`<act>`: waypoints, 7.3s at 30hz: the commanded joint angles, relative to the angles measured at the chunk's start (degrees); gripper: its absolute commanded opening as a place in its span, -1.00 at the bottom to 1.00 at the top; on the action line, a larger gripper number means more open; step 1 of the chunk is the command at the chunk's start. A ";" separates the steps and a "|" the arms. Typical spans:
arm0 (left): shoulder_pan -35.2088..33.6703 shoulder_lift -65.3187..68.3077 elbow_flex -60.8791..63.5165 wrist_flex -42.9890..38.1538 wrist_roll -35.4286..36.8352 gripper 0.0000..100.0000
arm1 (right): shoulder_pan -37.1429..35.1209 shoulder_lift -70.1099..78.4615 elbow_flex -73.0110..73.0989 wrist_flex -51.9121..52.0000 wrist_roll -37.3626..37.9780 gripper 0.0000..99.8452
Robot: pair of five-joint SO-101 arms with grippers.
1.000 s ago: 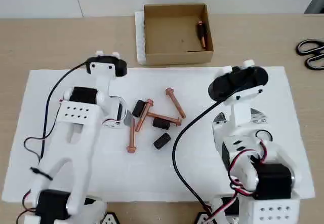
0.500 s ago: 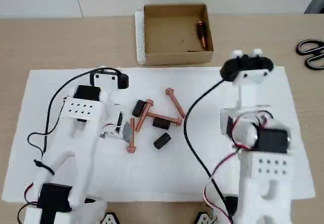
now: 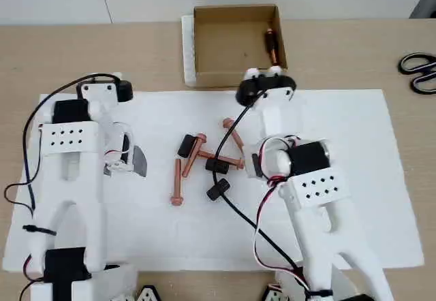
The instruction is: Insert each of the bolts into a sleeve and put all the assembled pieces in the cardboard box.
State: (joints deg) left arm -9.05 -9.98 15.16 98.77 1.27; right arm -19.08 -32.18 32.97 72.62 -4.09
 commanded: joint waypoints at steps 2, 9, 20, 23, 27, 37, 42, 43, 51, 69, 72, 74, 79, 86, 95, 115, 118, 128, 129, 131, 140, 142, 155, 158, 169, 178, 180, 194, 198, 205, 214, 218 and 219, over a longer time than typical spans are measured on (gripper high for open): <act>-1.05 -0.62 -1.89 1.49 -0.35 -0.51 | -1.19 0.13 0.62 -0.13 -0.18 -0.55; -0.62 -0.62 -1.89 1.49 -0.26 -0.51 | 0.92 -0.31 5.98 -7.52 -0.18 -0.56; -0.62 -0.53 -1.89 1.49 -0.26 -0.51 | 2.95 0.13 5.80 -8.75 -0.18 -0.56; -0.62 -0.53 -1.89 1.49 -0.26 -0.51 | 5.85 -0.40 5.10 -10.77 -0.09 -0.55; -0.53 -0.62 -1.89 1.49 -0.26 -0.51 | 13.23 -0.40 -0.53 -11.91 -0.09 -0.55; 1.05 -13.54 -2.33 0.70 -0.79 -0.51 | 20.88 -2.33 -9.85 -8.22 -0.09 -0.55; 5.19 -22.95 -1.36 -0.18 -2.11 -0.51 | 17.45 -9.10 -10.20 -1.98 -0.35 -0.55; 5.36 -23.56 -0.48 -0.35 -2.20 -0.51 | 16.75 -10.07 -10.20 -1.10 -0.35 -0.55; 5.45 -34.64 9.54 -2.55 -2.29 -0.52 | 9.98 -16.04 -9.93 9.45 -0.44 -0.55; 5.01 -89.85 49.71 -29.89 -8.62 -0.65 | 8.31 -55.08 30.59 -13.05 -0.09 -0.55; 5.01 -94.59 56.57 -34.02 -8.70 -0.65 | 8.31 -62.46 36.75 -15.16 -0.09 -0.55; 5.10 -94.33 61.49 -37.19 -8.70 -0.65 | 8.40 -66.59 39.38 -15.25 -0.09 -0.55; 5.01 -93.98 71.43 -44.84 -8.70 -0.65 | 8.31 -72.04 44.57 -16.13 0.00 -0.55; 4.84 -93.98 80.92 -44.13 -8.35 -0.66 | 7.96 -71.69 49.85 -16.92 0.00 -0.55; -3.43 -93.98 79.69 -41.85 -8.26 -0.66 | 7.69 -71.69 56.70 -16.92 -0.09 -0.55; -3.43 -93.98 79.69 -42.20 -8.62 -0.66 | 6.46 -71.60 63.47 -20.09 -0.09 -0.55; -3.43 -93.98 79.69 -42.20 -8.62 -0.66 | 6.46 -71.60 63.47 -20.09 -0.09 -0.55; -3.43 -93.98 79.69 -42.20 -8.62 -0.66 | 6.46 -71.60 63.47 -20.09 -0.09 -0.55; -3.43 -93.98 79.69 -42.20 -8.62 -0.66 | 6.46 -71.60 63.47 -20.09 -0.09 -0.55; -3.43 -93.98 79.69 -42.20 -8.62 -0.66 | 6.46 -71.60 63.47 -20.09 -0.09 -0.55; -3.43 -93.98 79.69 -42.20 -8.62 -0.66 | 6.46 -71.60 63.47 -20.09 -0.09 -0.55; -3.43 -93.98 79.69 -42.20 -8.62 -0.66 | 6.46 -71.60 63.47 -20.09 -0.09 -0.55; -3.43 -93.98 79.69 -42.20 -8.62 -0.66 | 6.46 -71.60 63.47 -20.09 -0.09 -0.55; -3.43 -93.98 79.69 -42.20 -8.62 -0.66 | 6.46 -71.60 63.47 -20.09 -0.09 -0.55; -3.43 -93.98 79.69 -42.20 -8.62 -0.66 | 6.46 -71.60 63.47 -20.09 -0.09 -0.55; -3.43 -93.98 79.69 -42.20 -8.62 -0.66 | 6.46 -71.60 63.47 -20.09 -0.09 -0.55; -3.43 -93.98 79.69 -42.20 -8.62 -0.66 | 6.46 -71.60 63.47 -20.09 -0.09 -0.55; -3.43 -93.98 79.69 -42.20 -8.62 -0.66 | 6.46 -71.60 63.47 -20.09 -0.09 -0.55; -3.43 -93.98 79.69 -42.20 -8.62 -0.66 | 6.46 -71.60 63.47 -20.09 -0.09 -0.55; -3.43 -93.98 79.69 -42.20 -8.62 -0.66 | 6.46 -71.60 63.47 -20.09 -0.09 -0.55; -3.43 -93.98 79.69 -42.20 -8.62 -0.66 | 6.46 -71.60 63.47 -20.09 -0.09 -0.55; -3.43 -93.98 79.69 -42.20 -8.62 -0.66 | 6.46 -71.60 63.47 -20.09 -0.09 -0.55; -3.43 -93.98 79.69 -42.20 -8.62 -0.66 | 6.46 -71.60 63.47 -20.09 -0.09 -0.55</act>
State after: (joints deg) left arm -12.22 -103.43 95.60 56.84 -6.99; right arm -12.66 -103.21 96.00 53.71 -4.09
